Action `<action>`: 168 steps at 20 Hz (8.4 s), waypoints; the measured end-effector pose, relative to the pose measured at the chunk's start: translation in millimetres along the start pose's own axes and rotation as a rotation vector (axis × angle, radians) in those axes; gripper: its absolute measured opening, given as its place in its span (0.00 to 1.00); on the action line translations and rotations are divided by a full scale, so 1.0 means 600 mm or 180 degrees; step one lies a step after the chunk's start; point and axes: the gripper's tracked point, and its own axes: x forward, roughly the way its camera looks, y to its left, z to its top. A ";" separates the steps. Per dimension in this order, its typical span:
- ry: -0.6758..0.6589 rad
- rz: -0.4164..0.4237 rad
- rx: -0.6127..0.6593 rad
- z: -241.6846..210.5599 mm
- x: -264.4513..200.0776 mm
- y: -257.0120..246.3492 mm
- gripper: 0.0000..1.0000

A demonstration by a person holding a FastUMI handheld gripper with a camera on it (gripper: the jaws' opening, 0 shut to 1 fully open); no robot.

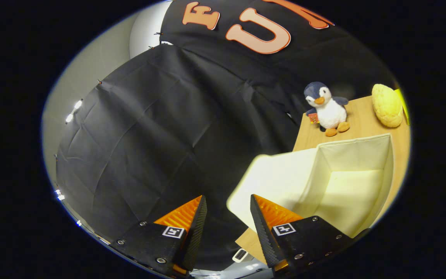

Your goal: Open the storage box then place both shoes into the box .Put the left shoe in first, then the right shoe, with the right side of both shoes facing outward in a uniform manner.

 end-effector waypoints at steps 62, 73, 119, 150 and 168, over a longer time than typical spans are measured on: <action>-0.0031 -0.2497 0.0043 0.035 -0.316 -0.359 0.03; 0.0198 -0.2237 0.0069 0.012 -0.095 -0.273 0.03; 0.0009 -0.2448 -0.0235 -0.029 -0.498 -0.420 0.97; -0.0145 -0.3327 0.0387 -0.150 -0.695 -0.829 0.30; -0.0361 -0.3323 0.0455 -0.032 -0.576 -0.581 0.05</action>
